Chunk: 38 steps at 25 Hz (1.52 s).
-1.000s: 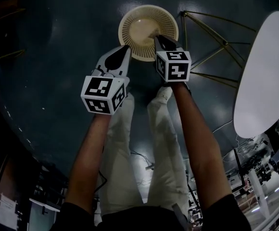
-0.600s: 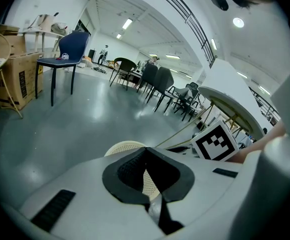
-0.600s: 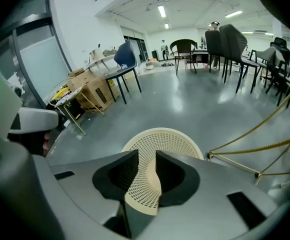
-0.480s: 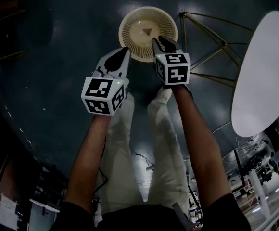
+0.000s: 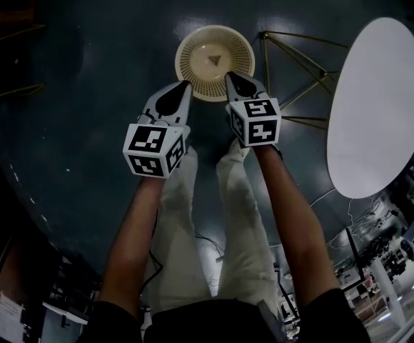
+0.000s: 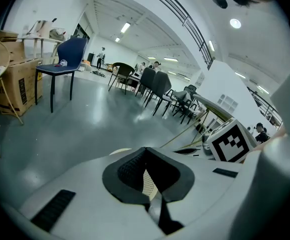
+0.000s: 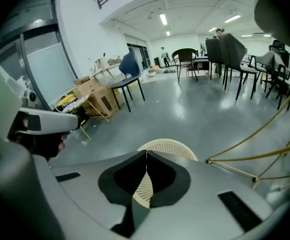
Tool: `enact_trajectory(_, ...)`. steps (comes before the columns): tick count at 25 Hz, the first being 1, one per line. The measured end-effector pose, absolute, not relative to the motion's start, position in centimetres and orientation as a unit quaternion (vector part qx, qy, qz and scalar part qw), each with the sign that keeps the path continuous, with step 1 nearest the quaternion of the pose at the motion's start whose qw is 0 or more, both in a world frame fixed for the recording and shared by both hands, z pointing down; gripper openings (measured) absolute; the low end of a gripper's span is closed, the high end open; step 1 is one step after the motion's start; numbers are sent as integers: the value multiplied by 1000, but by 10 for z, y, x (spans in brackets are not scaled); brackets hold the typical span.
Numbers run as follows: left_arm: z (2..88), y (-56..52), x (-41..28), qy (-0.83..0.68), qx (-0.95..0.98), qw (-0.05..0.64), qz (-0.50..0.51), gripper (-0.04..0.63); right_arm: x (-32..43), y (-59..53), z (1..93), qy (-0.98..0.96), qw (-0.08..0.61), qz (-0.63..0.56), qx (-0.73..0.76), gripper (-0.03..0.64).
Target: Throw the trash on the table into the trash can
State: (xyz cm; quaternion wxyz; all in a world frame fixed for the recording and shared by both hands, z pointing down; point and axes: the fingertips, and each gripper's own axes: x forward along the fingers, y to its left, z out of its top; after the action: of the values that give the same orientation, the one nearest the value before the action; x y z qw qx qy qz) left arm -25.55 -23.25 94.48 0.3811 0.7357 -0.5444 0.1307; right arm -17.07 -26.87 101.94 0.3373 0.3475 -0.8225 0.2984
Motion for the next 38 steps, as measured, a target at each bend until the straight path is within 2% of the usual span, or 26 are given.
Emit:
enact_trajectory(9, 882, -243, -246, -534, 753, 359, 135, 15, -160, -270, 939, -829, 309, 290, 366, 20)
enact_trajectory(15, 818, -246, -247, -536, 770, 305, 165, 15, -159, -265, 866, -834, 297, 282, 370, 20)
enact_trajectory(32, 637, -248, -215, -495, 821, 243, 148, 15, -146, -257, 665, -861, 255, 233, 375, 20)
enact_trajectory(38, 566, -246, -208, -484, 835, 220, 141, 15, -146, -255, 586, -874, 212, 209, 384, 20)
